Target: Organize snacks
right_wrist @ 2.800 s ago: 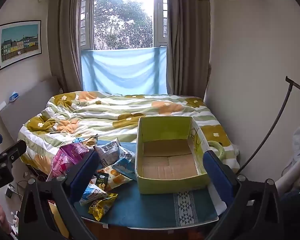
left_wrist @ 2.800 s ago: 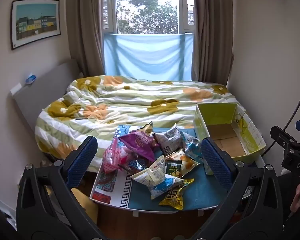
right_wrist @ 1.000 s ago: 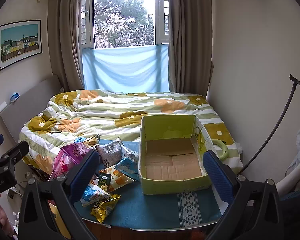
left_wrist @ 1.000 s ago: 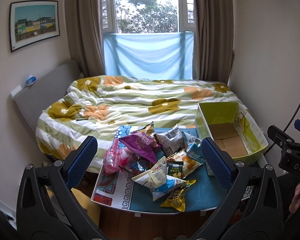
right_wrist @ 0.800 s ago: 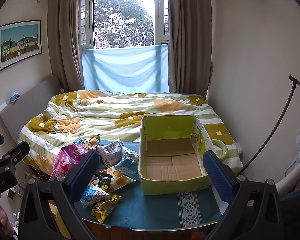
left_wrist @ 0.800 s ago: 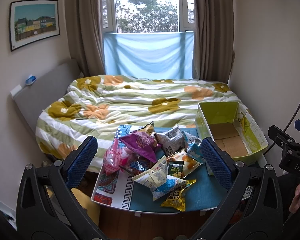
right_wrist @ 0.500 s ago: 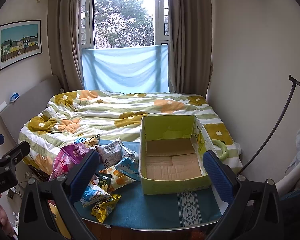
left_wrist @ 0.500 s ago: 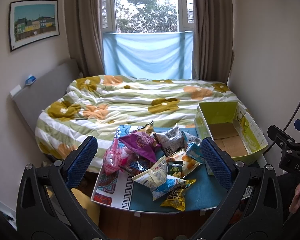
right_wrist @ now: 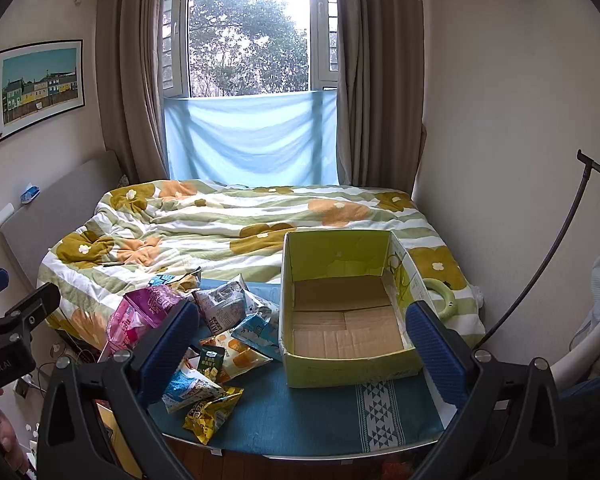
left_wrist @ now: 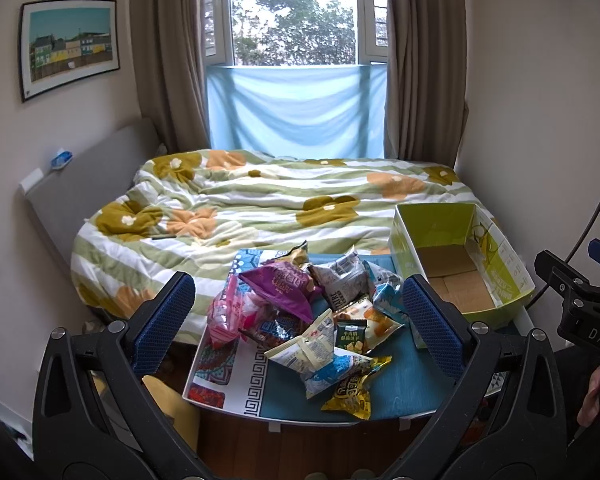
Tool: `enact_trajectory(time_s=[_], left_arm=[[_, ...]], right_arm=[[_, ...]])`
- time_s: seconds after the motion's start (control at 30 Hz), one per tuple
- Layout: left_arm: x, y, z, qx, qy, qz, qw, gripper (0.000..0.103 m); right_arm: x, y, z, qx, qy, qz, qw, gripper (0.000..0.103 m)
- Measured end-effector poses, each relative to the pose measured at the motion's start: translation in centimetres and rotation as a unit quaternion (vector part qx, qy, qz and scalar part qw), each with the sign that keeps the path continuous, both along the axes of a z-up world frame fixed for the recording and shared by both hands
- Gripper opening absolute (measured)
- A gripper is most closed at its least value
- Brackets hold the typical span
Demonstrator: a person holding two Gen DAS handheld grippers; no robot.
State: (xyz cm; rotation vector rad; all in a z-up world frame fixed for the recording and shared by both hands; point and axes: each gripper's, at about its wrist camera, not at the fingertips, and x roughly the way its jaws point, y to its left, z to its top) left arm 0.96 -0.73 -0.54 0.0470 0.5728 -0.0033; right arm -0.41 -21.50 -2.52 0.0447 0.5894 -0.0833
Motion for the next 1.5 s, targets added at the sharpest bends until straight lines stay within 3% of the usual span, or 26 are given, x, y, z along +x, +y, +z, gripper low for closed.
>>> enact_trajectory(time_s=[0.3, 0.43, 0.57, 0.7, 0.9, 1.03, 1.33, 1.5], left_arm=[[-0.2, 0.2, -0.2, 0.0, 0.002, 0.002, 1.0, 0.102], [0.2, 0.8, -0.8, -0.009, 0.028, 0.014, 0.9995, 0.102], [0.6, 1.4, -3.0, -0.015, 0.064, 0.018, 0.9977, 0.102], [1.7, 1.9, -6.7, -0.01, 0.106, -0.001, 0.9943, 0.102], [4.7, 3.8, -13.9, -0.052, 0.199, -0.035, 0.9781, 0.102], [7.3, 5.3, -17.9, -0.102, 0.241, -0.039, 0.9643, 0.102], [12.2, 5.0, -24.2, -0.171, 0.306, -0.072, 0.9338, 0.102], [13.7, 4.6, -26.0, -0.194, 0.32, -0.085, 0.9234, 0.102]], right_arm=[[-0.1, -0.1, 0.2, 0.001, -0.001, -0.001, 1.0, 0.103], [-0.1, 0.0, 0.1, 0.008, 0.01, 0.004, 1.0, 0.103], [0.0, 0.1, -1.0, 0.023, 0.045, 0.021, 0.999, 0.103], [1.0, 0.7, -4.5, 0.043, 0.091, 0.053, 0.993, 0.103], [2.6, 2.0, -11.2, 0.108, 0.165, 0.075, 0.978, 0.103], [3.7, 3.5, -15.2, 0.137, 0.205, 0.073, 0.966, 0.103], [5.9, 6.7, -21.6, 0.155, 0.251, 0.057, 0.954, 0.103], [6.8, 7.4, -23.8, 0.174, 0.266, 0.051, 0.947, 0.103]])
